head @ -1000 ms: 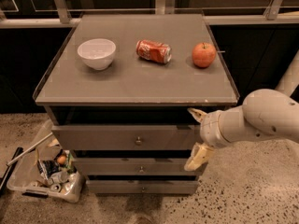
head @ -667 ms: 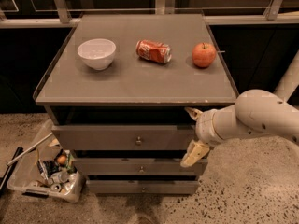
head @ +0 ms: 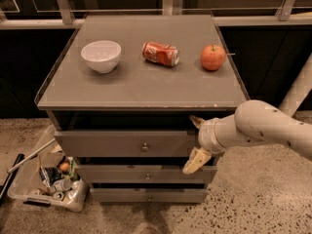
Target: Open top drawer
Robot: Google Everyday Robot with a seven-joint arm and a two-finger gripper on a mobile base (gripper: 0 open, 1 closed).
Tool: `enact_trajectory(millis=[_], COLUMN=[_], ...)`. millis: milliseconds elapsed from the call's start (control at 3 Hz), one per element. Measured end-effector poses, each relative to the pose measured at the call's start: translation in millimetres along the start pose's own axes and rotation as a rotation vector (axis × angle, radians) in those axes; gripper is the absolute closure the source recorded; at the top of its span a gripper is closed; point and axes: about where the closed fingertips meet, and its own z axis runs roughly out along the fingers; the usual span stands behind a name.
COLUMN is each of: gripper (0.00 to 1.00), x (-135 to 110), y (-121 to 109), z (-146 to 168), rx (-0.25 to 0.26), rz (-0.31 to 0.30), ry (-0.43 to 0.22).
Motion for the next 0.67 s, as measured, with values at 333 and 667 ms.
enact_trajectory(millis=[333, 667], gripper=[0.0, 0.0], x=[4.2, 16.8], y=[-4.1, -16.0], z=[8.2, 14.0], rx=[0.008, 0.028], rz=[0.002, 0.019], ry=[0.001, 0.009])
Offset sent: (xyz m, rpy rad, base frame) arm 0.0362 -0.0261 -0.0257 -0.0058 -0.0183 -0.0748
